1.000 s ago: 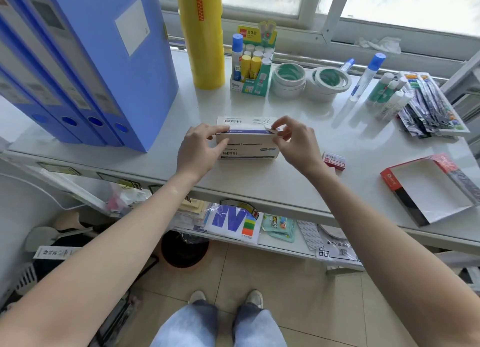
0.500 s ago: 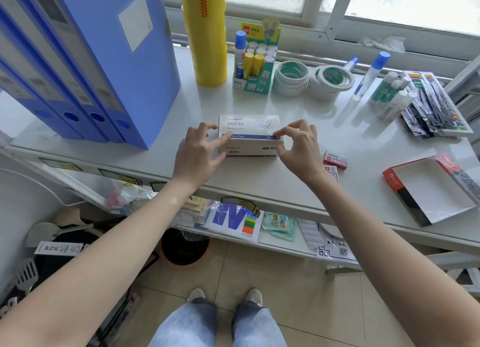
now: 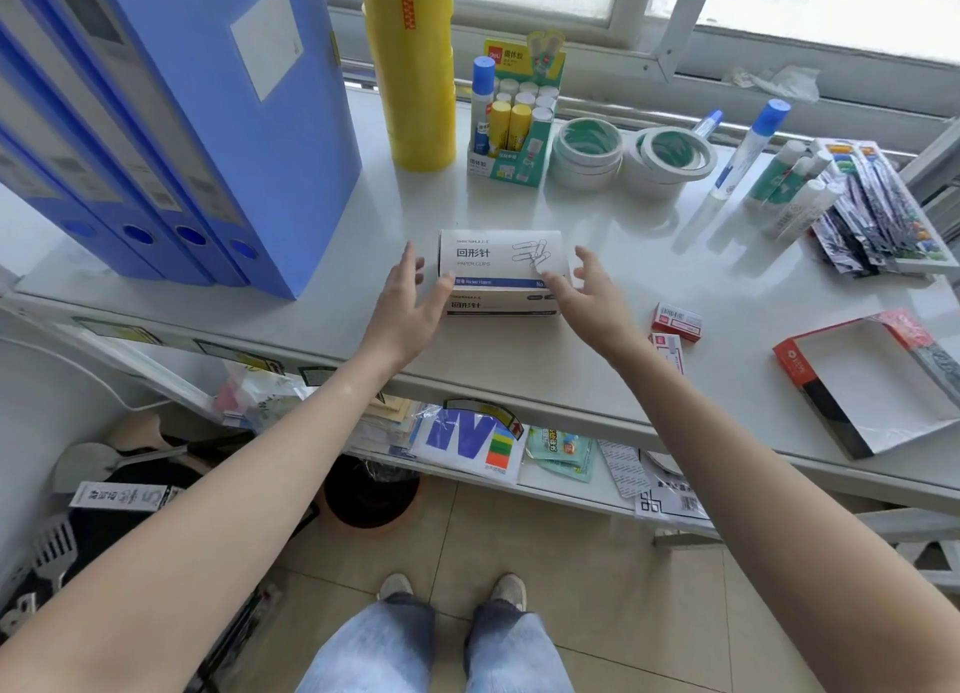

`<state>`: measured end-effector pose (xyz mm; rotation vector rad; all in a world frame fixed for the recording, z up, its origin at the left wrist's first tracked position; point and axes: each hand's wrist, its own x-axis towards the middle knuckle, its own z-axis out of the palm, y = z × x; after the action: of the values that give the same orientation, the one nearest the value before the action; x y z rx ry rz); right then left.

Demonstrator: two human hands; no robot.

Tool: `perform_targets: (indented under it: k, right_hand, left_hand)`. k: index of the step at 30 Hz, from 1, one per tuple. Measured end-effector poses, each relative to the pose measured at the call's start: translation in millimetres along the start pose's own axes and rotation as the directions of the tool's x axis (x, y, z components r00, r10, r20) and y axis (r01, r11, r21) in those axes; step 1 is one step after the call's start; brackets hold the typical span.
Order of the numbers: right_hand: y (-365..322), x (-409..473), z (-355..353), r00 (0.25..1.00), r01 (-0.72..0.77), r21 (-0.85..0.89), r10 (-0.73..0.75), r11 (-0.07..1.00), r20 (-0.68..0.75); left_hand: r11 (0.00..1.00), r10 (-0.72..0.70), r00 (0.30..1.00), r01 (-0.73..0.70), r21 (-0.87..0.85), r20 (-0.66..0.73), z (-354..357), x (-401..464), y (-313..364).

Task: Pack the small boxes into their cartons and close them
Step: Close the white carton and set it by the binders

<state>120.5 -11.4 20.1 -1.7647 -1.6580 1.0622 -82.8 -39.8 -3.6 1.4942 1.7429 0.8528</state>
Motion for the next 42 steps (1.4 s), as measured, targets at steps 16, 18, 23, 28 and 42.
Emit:
perform_targets:
  k: [16,18,23,28,42]
  right_hand:
    - [-60.6,27.6,60.3,0.998,0.056,0.187,-0.058,0.981,0.006]
    - [-67.6,32.6,67.3,0.999,0.045,0.2,-0.049,0.979,0.013]
    - [-72.4,42.0,78.7,1.0,0.007,0.184,-0.009,0.983,0.007]
    - [-69.8,43.2,79.9,1.0,-0.021,0.184,0.023,0.983,-0.009]
    - [-45.8,15.7,11.4,0.974,0.021,-0.079,-0.038,0.997,-0.223]
  left_hand:
    - [0.959,-0.135,0.991,0.132,-0.252,0.004,-55.1,40.5,-15.0]
    - [0.96,-0.14,0.99,0.137,-0.244,0.004,-62.5,48.5,-19.1]
    - [0.954,-0.139,0.99,0.143,-0.265,0.032,-69.0,60.6,-24.9]
    - [0.963,-0.116,0.993,0.119,-0.24,0.024,-65.7,60.9,-26.3]
    - [0.89,0.427,0.895,-0.441,0.118,0.126,-21.7,48.7,46.4]
